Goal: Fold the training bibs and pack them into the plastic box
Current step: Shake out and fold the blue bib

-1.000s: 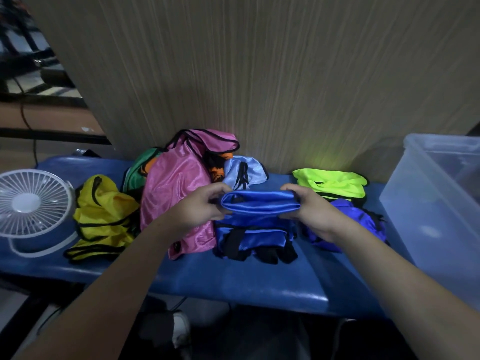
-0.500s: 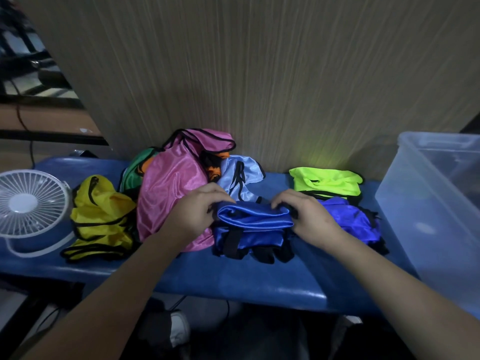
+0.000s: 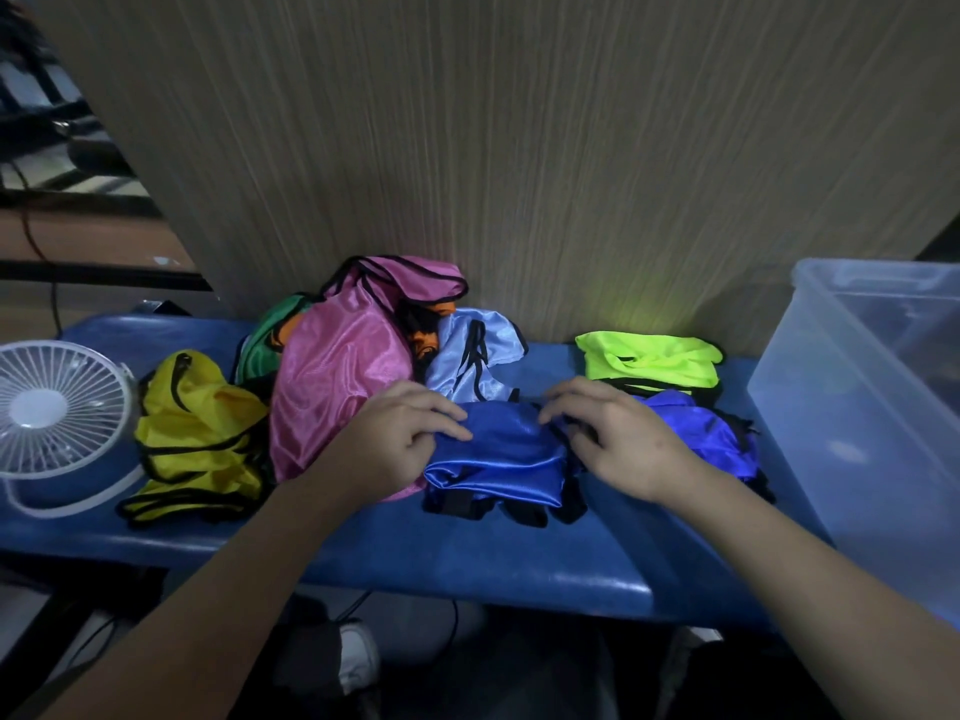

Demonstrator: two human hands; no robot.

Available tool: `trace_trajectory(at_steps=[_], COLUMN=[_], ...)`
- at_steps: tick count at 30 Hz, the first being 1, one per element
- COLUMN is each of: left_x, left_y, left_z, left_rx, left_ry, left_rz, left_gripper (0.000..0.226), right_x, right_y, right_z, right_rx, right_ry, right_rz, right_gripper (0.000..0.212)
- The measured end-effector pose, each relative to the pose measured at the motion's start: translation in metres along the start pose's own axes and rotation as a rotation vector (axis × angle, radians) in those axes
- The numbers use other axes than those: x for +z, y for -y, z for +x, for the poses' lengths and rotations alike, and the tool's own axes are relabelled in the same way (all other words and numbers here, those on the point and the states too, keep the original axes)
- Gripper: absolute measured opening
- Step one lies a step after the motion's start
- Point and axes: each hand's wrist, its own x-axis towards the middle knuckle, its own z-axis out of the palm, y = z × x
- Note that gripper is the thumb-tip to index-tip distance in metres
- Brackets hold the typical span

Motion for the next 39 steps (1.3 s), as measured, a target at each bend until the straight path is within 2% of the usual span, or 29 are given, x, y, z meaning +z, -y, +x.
trace_trajectory(at_steps=[1,3,6,9,11,14,19,22,26,39], left_x=[0.002,0.009,0.02,0.029,0.031,0.03,0.026,0.018,0.013,0.024], left_y=[-0.006,-0.014,-0.014,-0.006,-0.006,-0.006,-0.013,-0.019,-0.021,-0.048], left_z=[0.0,0.0,-0.004,-0.014,-0.017,-0.022,-0.03,-0.032,-0.03,-0.046], left_rx=[0.011,0.012,-0.071,-0.116,-0.116,-0.096,-0.023,-0.094,-0.134,-0.032], left_ry=[-0.018,0.017,0.208,0.354,0.358,0.325,0.183,0.222,0.287,0.289], left_rz=[0.019,0.113,0.251,0.325,0.348,0.337,0.275,0.193,0.159,0.049], left_gripper=[0.041,0.042,0.078,0.106,0.11,0.106,0.077,0.084,0.088,0.073], right_x=[0.002,0.01,0.03,0.043,0.046,0.045,0.039,0.035,0.032,0.029], right_y=[0.004,0.015,0.024,0.023,0.023,0.025,0.039,0.039,0.038,0.055], right_z=[0.0,0.0,-0.001,-0.001,-0.002,-0.006,-0.018,-0.022,-0.026,-0.074], right_rx=[0.003,0.043,0.064,0.101,0.113,0.113,0.084,0.071,0.079,0.068], right_ry=[-0.011,0.064,0.217,0.313,0.352,0.363,0.378,0.366,0.366,0.326], right_rz=[0.007,-0.025,-0.142,-0.205,-0.241,-0.256,-0.289,-0.314,-0.321,-0.369], right_gripper=[0.039,0.067,0.103,0.119,0.124,0.125,0.113,0.102,0.1,0.088])
